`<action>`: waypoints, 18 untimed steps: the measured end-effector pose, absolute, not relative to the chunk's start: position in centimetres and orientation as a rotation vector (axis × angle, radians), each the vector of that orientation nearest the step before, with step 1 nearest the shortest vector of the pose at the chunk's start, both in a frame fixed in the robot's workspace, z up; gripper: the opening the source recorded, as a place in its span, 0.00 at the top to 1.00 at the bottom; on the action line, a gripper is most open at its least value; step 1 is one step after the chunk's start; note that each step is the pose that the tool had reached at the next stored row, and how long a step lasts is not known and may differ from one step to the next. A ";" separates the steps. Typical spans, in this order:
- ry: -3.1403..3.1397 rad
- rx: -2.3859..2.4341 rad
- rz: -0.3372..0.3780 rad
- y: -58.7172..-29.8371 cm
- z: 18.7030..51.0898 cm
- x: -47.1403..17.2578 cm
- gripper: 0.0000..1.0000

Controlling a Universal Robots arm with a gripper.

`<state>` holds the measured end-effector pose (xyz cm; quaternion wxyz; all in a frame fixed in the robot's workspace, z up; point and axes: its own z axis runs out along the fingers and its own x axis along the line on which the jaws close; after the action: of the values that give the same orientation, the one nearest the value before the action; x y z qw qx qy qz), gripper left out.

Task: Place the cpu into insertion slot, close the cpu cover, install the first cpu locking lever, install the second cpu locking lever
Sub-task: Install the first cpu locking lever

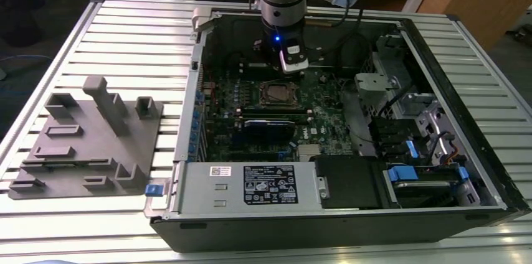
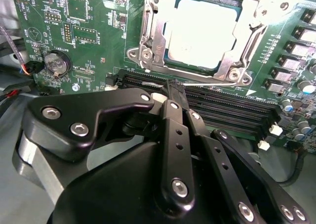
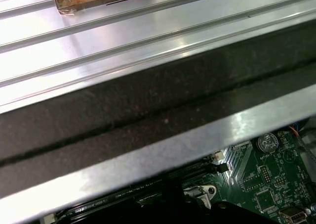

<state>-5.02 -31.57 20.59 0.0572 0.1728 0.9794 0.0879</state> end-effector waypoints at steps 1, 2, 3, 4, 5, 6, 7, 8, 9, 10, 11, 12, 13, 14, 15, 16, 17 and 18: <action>2.970 0.524 0.266 -31.6 20.6 -5.0 0.89; 2.970 0.524 0.265 -31.6 20.5 -5.0 0.89; 2.970 0.524 0.265 -31.6 20.5 -5.0 0.89; 2.970 0.524 0.264 -31.6 20.5 -5.0 0.89; 2.970 0.524 0.264 -31.6 20.5 -5.0 0.89; 2.970 0.524 0.264 -31.6 20.5 -5.0 0.89; 2.970 0.524 0.264 -31.6 20.5 -5.0 0.89; 2.970 0.524 0.265 -31.6 20.5 -5.0 0.89; 2.970 0.524 0.265 -31.6 20.5 -5.0 0.89; 2.970 0.524 0.265 -31.6 20.5 -5.0 0.89; 2.969 0.524 0.265 -31.6 20.5 -4.9 0.89; 2.969 0.524 0.265 -31.6 20.5 -4.8 0.89; 2.969 0.525 0.265 -31.6 20.5 -4.8 0.89; 2.969 0.525 0.265 -31.6 20.5 -4.7 0.89; 2.969 0.526 0.265 -31.6 20.5 -4.6 0.89; 2.969 0.526 0.265 -31.6 20.5 -4.6 0.89; 2.969 0.526 0.264 -31.6 20.5 -4.5 0.89; 2.969 0.527 0.264 -31.6 20.5 -4.5 0.89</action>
<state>-4.54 -31.57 20.48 0.0573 0.1737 0.9793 0.0871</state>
